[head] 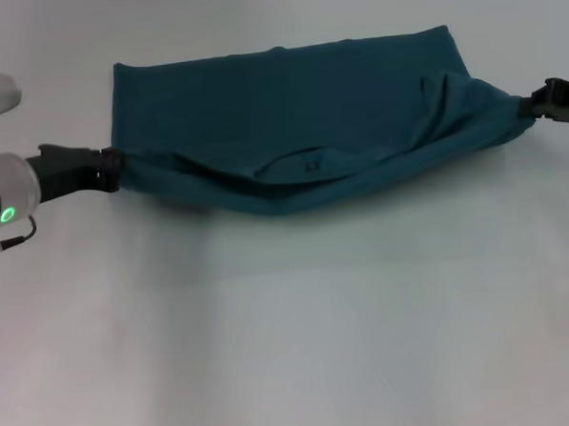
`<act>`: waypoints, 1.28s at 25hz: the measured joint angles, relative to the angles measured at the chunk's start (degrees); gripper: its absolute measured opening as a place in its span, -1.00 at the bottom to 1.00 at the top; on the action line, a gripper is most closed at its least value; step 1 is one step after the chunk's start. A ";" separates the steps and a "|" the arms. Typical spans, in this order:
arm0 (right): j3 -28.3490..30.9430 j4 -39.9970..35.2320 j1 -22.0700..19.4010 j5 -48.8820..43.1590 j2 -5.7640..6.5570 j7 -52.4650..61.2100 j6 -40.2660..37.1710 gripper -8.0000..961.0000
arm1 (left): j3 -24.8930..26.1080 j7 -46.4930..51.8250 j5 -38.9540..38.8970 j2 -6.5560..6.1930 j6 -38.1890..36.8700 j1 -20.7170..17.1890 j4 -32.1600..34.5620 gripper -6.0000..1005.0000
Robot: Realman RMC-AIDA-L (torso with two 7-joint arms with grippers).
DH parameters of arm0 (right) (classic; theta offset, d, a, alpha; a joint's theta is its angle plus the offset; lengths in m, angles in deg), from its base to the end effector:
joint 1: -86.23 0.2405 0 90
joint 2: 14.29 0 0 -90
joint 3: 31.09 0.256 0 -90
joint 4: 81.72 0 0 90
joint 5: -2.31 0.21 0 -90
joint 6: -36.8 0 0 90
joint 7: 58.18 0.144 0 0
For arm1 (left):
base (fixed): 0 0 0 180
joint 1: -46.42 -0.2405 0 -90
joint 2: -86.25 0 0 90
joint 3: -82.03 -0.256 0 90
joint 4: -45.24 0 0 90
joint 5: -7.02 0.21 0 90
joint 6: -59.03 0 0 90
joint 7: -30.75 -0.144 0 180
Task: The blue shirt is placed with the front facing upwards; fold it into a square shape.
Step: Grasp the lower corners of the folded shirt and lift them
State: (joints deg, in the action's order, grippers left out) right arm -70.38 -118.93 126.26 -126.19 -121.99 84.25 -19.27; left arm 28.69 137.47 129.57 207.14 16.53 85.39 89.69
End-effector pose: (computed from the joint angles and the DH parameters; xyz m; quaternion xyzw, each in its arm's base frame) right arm 0.3015 0.4440 0.1081 -0.6899 0.6018 0.1972 0.3507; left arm -0.2398 0.4468 0.0122 -0.8571 -0.3100 -0.1105 0.3964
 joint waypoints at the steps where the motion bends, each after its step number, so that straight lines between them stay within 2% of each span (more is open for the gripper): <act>1: 0.01 -0.18 -0.52 0.08 -0.08 -0.07 -1.13 -0.86 | 0.41 0.16 0.01 0.01 -1.08 -0.58 0.52 -0.94; 4: 0.02 -2.45 -2.95 0.26 -1.02 -0.36 -5.02 -0.87 | 1.77 0.32 0.03 0.66 -5.44 -3.48 3.31 -0.94; 7: 0.01 -6.67 -6.12 0.28 -2.73 -0.41 -9.41 -0.88 | 2.97 0.62 -0.02 1.64 -9.39 -6.75 6.89 -0.94; 8: 0.01 -7.95 -7.24 0.28 -3.28 -0.46 -10.84 -0.89 | 2.97 0.62 -0.02 1.64 -9.39 -6.75 6.89 -0.94; 9: 0.00 -8.91 -8.22 0.27 -3.72 -0.59 -12.05 -0.89 | 3.98 0.95 -0.03 2.15 -12.95 -9.58 8.63 -0.94; 12: 0.30 -10.13 -10.80 0.36 -4.55 -1.51 -14.13 -0.93 | 4.91 0.96 -0.04 2.46 -15.52 -11.30 8.85 -0.94; 16: 1.78 -9.61 -13.21 0.93 -5.13 -3.15 -15.62 -0.96 | 5.68 0.97 -0.03 2.87 -18.57 -14.18 8.87 -0.94; 23: 4.48 -8.85 -16.06 1.35 -6.65 -6.15 -17.50 -0.96 | 7.55 1.00 -0.03 3.06 -22.94 -15.89 8.43 -0.93; 28: 6.08 -8.03 -16.61 1.40 -6.71 -7.33 -19.16 -0.97 | 7.84 1.04 -0.03 3.08 -24.26 -16.15 8.35 -0.93; 32: 7.83 -8.03 -16.73 1.49 -6.73 -7.94 -21.62 -0.97 | 10.04 1.05 -0.40 3.08 -27.40 -16.55 8.66 -0.93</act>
State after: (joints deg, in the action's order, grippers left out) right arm -62.56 -126.96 109.53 -124.70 -128.72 76.31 -40.89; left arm 38.73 138.52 129.17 210.21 -10.86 68.84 98.35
